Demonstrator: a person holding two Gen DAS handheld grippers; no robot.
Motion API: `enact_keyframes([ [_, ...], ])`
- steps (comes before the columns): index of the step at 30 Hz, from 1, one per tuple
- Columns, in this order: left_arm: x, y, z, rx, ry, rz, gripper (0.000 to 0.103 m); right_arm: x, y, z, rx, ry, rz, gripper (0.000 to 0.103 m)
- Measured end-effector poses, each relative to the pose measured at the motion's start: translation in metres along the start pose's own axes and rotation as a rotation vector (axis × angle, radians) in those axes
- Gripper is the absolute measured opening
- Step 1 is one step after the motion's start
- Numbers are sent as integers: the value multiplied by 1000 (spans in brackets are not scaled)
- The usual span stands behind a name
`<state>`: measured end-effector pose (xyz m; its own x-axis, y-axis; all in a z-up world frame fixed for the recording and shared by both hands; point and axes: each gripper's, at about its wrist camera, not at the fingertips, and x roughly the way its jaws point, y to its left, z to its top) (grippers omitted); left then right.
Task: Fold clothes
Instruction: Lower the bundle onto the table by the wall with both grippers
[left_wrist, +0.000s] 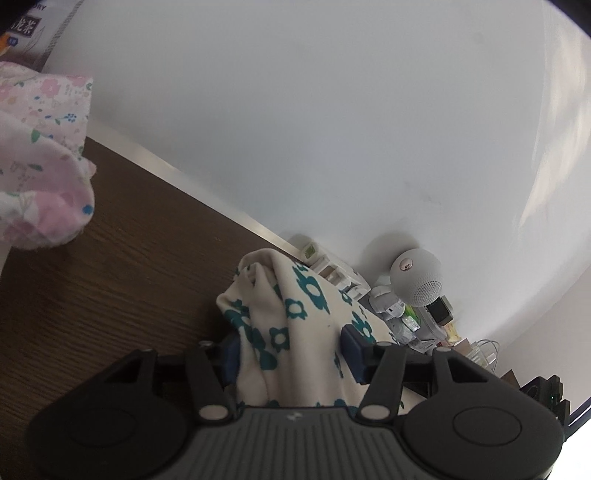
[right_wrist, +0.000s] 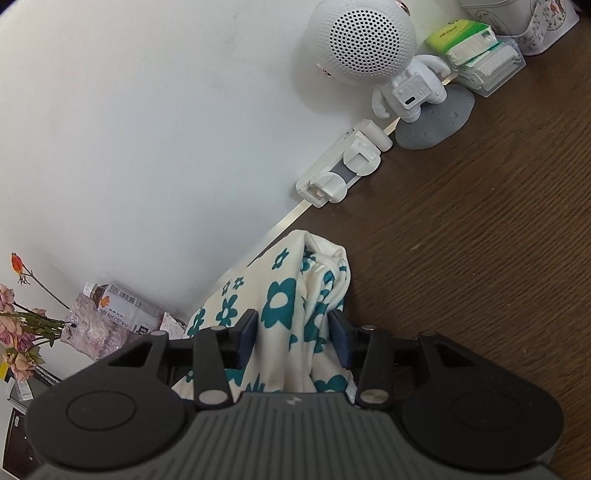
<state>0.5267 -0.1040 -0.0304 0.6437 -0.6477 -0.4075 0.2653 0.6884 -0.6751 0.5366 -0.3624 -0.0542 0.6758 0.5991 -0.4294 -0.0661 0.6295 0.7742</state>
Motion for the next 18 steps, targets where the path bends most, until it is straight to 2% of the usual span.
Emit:
enact_keyframes([
  [3, -6, -1, -2, 28, -12, 5, 58, -1, 3, -2, -23, -7, -12, 44],
  [7, -13, -5, -6, 93, -35, 24, 73, -2, 5, -2, -31, -13, -12, 49],
  [9, -15, -6, -6, 101, -36, 19, 76, -3, 4, -1, -30, -19, -10, 51],
  [14, -16, -8, -7, 102, -40, 31, 80, -8, 3, 1, -18, -42, -15, 58],
  [18, -28, -4, -5, 62, -64, 59, 87, -18, 5, 4, -21, -76, -3, 68],
])
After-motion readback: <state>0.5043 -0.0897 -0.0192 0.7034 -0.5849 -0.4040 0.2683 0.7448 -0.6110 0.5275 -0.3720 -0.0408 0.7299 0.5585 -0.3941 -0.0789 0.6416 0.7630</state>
